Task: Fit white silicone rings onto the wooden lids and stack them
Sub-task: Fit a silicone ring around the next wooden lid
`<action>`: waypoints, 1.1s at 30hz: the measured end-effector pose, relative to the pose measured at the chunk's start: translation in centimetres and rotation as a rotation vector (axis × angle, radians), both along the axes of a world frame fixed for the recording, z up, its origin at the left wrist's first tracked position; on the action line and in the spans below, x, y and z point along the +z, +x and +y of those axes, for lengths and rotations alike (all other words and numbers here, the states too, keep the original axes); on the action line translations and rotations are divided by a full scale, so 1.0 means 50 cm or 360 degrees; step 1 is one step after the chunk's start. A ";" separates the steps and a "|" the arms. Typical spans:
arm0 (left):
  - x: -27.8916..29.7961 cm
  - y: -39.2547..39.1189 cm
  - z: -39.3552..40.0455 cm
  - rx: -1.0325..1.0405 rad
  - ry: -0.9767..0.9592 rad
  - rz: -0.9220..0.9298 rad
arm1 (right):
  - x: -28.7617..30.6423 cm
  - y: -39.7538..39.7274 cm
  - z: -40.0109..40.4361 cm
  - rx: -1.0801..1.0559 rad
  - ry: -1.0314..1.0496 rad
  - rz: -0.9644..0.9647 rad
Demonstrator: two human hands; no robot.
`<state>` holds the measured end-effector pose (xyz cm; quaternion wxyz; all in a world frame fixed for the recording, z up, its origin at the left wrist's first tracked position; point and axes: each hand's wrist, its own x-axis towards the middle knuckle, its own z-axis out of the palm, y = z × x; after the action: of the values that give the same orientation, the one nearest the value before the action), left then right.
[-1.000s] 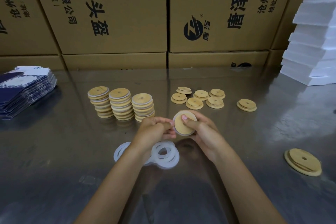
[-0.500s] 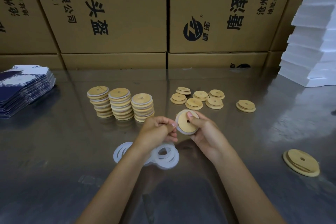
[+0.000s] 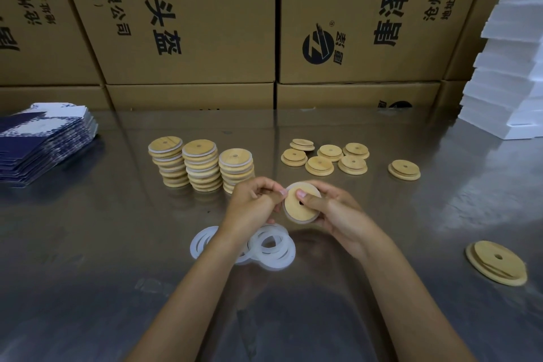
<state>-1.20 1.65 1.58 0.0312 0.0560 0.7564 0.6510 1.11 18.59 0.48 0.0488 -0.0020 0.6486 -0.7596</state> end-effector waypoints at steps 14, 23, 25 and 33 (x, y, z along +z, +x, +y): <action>-0.005 -0.001 0.004 -0.0148 -0.0130 -0.0165 | 0.007 -0.005 0.001 -0.0265 -0.0559 -0.0117; -0.006 -0.003 0.005 -0.0023 -0.0048 -0.0133 | 0.014 0.003 -0.013 -0.0416 -0.0607 -0.0129; -0.004 -0.002 0.005 -0.0040 -0.0026 -0.0131 | 0.013 0.003 -0.014 -0.0458 -0.0585 -0.0125; -0.007 0.000 0.011 -0.0063 -0.0165 -0.0104 | 0.004 0.004 -0.022 -0.0483 -0.0531 -0.0159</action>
<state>-1.18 2.22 1.22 0.0716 0.0481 0.7865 0.6115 1.33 17.48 0.70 -0.0348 0.1252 0.5038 -0.8540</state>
